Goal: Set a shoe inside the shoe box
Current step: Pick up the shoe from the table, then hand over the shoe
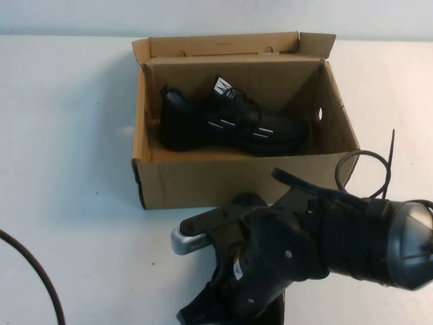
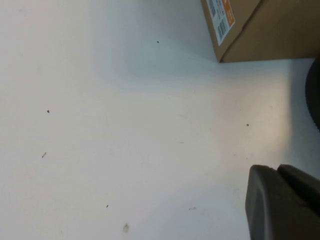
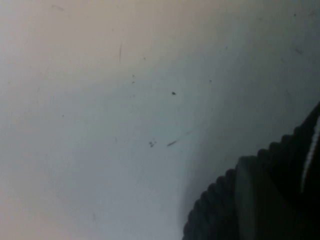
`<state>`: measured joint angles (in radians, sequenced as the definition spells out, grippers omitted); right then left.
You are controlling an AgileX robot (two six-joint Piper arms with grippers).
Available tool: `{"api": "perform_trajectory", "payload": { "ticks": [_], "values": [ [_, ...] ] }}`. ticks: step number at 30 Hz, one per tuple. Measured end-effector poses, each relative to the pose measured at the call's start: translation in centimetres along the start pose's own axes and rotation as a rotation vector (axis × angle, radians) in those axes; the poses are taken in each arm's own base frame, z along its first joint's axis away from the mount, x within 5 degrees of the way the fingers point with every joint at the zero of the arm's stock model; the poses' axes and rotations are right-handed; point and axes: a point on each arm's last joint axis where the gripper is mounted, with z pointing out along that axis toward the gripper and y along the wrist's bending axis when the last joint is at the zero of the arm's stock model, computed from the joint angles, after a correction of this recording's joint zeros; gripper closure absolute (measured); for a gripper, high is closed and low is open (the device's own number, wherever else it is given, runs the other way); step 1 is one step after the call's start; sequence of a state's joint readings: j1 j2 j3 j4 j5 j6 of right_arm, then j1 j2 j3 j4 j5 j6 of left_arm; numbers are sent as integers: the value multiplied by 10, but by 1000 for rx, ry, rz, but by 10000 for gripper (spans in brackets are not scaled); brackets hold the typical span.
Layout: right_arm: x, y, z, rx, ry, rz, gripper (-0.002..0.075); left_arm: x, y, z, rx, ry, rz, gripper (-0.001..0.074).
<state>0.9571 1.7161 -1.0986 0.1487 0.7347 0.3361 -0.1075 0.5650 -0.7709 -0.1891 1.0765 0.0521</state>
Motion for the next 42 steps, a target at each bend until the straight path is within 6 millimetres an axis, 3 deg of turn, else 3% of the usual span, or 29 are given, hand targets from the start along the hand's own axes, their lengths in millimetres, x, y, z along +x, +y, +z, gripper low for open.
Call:
{"api": "perform_trajectory", "payload": {
  "ticks": [3,7,16,22,28,34,42],
  "values": [
    [0,0,-5,-1,-10,-7,709,1,0,0,1,10,0,738],
    [3,2,-26,-10,-34,-25,729,2,0,0,4,24,-1,738],
    [12,21,-111,-136,-68,-287,732,3,-4,0,46,36,-22,738],
    [17,14,-158,-18,-123,-592,732,1,-11,3,127,47,-41,738],
    [16,-6,-175,231,-163,-829,732,-7,-16,18,209,110,-40,738],
    [20,-9,-192,264,-269,-928,732,-20,-24,44,342,188,-42,738],
    [58,-32,-181,284,-281,-957,732,-34,-30,85,509,287,-74,738]
  ]
}}
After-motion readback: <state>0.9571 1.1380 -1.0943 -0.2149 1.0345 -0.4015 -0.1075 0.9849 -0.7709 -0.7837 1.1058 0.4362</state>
